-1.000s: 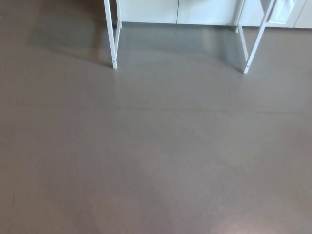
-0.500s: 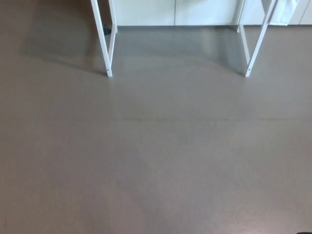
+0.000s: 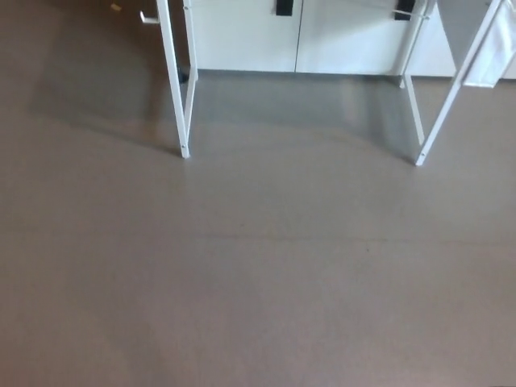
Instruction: The robot walk towards a table in front and uses its left hand to pickup a tennis ball on the left side and put it in a container on the right hand side
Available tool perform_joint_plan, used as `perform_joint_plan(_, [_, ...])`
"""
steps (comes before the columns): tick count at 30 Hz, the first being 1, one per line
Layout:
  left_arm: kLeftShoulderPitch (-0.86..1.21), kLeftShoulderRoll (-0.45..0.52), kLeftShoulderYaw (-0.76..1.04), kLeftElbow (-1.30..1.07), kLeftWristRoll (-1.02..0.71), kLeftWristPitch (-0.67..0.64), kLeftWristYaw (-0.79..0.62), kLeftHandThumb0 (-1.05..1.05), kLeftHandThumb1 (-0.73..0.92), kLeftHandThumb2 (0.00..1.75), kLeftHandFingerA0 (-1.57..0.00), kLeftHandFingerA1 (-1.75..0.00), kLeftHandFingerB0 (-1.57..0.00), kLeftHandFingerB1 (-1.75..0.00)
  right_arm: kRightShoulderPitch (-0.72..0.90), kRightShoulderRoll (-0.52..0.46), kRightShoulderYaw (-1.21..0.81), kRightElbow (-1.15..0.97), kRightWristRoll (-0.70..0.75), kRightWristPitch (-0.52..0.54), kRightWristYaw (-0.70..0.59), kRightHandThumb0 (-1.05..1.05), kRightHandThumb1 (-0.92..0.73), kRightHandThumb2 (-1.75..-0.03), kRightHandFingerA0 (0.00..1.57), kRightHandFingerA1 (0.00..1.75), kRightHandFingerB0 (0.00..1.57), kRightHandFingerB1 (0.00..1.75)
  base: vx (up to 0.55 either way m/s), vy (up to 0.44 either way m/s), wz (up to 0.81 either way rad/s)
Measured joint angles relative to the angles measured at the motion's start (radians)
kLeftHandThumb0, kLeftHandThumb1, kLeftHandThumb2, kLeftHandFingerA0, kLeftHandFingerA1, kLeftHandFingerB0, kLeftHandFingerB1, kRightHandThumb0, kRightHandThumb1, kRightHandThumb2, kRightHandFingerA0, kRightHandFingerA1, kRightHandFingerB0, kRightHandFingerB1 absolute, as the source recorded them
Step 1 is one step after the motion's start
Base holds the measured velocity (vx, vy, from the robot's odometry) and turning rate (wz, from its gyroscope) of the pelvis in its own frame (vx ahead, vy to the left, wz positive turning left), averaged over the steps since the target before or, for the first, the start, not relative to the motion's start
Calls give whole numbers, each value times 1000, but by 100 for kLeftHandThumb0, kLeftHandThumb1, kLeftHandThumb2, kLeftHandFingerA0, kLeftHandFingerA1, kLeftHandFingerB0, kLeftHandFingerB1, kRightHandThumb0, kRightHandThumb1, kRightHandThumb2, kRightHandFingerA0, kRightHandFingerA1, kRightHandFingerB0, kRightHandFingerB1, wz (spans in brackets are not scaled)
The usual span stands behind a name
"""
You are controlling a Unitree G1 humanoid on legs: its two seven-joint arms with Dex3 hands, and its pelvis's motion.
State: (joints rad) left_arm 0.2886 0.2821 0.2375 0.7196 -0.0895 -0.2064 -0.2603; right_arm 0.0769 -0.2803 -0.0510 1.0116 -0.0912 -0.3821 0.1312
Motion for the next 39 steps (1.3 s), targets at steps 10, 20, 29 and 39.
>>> perform_joint_plan(10, [0,-3,-11,-14,4,-18,5,-38,58,57,-62,-47,-40,-38,-11,-8,0,2,0,-1,2,-57,-46,-82,72,60,48,52,253,-99,-1])
perform_joint_plan(20, [-7,2,1,1,1,-25,4,-45,47,75,-54,-57,-31,-47,-20,3,9,1,-2,6,2,-56,-46,-81,72,60,49,52,306,213,-1])
perform_joint_plan(29, [-5,3,0,7,2,-25,3,-46,48,75,-52,-56,-30,-46,-18,4,2,3,2,8,8,-56,-46,-82,74,60,50,53,226,49,8])
perform_joint_plan(39, [1,-1,-9,6,3,-32,3,-45,48,75,-56,-56,-32,-47,-12,-2,8,7,-2,8,12,-55,-47,-82,72,59,48,52,254,-119,11])
